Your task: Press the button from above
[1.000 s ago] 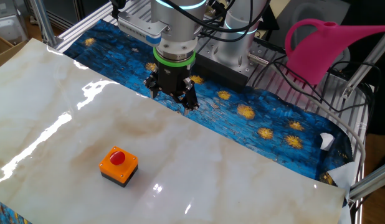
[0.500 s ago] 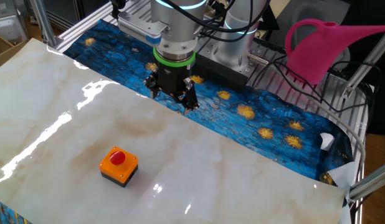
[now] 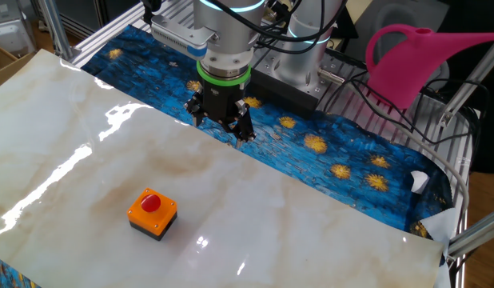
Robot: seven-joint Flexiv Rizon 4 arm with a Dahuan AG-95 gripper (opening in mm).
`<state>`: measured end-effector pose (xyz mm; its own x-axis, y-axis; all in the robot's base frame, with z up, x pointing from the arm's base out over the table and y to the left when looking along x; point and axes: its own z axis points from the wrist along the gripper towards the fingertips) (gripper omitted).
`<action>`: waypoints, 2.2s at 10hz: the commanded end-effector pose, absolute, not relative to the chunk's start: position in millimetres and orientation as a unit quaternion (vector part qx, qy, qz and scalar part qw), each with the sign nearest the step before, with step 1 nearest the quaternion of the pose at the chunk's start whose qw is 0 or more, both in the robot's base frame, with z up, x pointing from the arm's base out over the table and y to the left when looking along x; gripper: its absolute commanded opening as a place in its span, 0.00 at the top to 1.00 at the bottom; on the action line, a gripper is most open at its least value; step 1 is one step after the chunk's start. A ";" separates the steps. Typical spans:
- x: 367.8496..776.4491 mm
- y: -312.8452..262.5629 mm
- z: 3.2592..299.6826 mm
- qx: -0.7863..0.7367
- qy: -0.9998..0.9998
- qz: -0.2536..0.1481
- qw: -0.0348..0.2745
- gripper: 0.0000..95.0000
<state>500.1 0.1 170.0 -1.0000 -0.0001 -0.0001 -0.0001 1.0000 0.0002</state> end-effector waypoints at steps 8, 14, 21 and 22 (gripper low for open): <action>500.2 0.2 169.1 0.260 0.965 0.026 -0.002 1.00; 500.3 0.4 168.5 0.257 0.966 0.026 -0.002 1.00; 500.3 0.4 168.4 0.257 0.966 0.026 -0.002 1.00; 500.3 0.4 168.4 0.257 0.966 0.026 -0.002 1.00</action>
<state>500.2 0.4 168.4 -0.8676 0.4970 0.0176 0.4972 0.8663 0.0488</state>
